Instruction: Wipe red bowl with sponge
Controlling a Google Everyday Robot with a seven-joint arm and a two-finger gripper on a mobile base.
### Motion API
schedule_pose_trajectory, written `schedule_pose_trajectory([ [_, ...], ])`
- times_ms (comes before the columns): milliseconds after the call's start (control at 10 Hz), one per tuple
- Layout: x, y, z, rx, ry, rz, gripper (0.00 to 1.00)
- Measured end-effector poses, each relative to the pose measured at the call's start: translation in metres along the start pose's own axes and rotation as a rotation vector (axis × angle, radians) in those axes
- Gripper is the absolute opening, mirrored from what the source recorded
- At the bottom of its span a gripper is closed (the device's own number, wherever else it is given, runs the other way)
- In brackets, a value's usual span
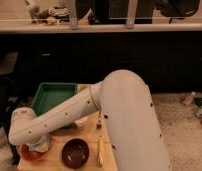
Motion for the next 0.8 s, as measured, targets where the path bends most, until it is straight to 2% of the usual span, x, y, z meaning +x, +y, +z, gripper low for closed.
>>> schedule_pose_trajectory([
  [400, 0.002, -0.010, 0.001, -0.001, 0.017, -0.016, 0.48],
  [800, -0.016, -0.014, -0.007, 0.013, 0.008, -0.075, 0.48],
])
